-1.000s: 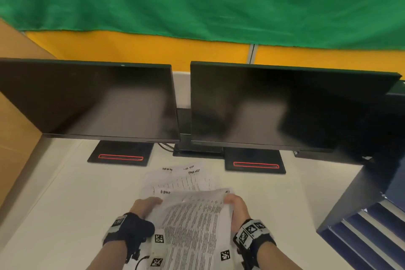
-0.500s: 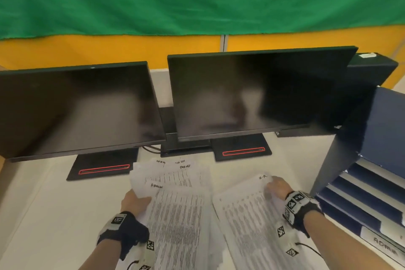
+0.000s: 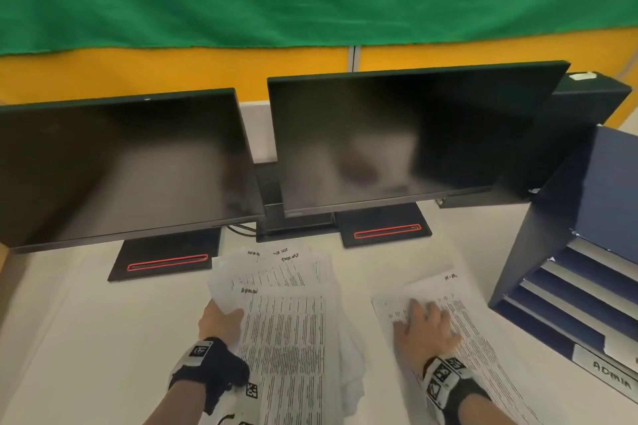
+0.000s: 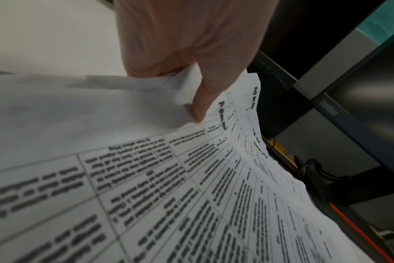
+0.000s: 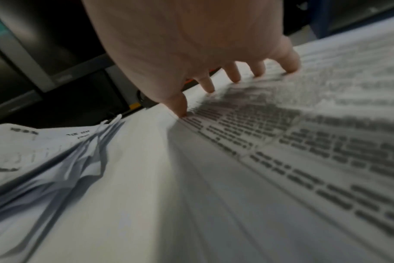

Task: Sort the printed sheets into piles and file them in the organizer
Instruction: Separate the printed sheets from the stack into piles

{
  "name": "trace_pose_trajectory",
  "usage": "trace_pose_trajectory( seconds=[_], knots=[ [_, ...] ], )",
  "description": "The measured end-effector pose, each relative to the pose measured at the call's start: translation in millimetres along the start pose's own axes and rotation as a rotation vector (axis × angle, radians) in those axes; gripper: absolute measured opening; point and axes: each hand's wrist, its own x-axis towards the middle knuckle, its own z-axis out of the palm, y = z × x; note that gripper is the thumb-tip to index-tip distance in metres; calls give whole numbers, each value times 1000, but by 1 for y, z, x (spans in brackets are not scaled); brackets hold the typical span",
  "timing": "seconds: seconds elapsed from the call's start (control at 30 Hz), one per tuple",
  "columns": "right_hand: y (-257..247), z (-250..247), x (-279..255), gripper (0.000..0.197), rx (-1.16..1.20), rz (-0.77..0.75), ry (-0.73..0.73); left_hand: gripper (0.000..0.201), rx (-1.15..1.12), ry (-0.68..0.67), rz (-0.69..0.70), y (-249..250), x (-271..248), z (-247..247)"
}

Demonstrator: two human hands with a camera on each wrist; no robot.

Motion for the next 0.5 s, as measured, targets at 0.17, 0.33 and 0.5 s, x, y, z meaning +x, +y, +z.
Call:
trace_pose_trajectory(
  seconds=[0.17, 0.33, 0.5],
  knots=[
    [-22, -8, 15, 55, -96, 23, -12, 67, -117, 64, 16, 3, -7, 3],
    [-90, -17, 9, 39, 12, -348, 27, 86, 384, 259, 400, 12, -16, 5],
    [-129, -12, 5, 36, 160, -302, -163, 39, 626, 35, 628, 20, 1, 6]
  ],
)
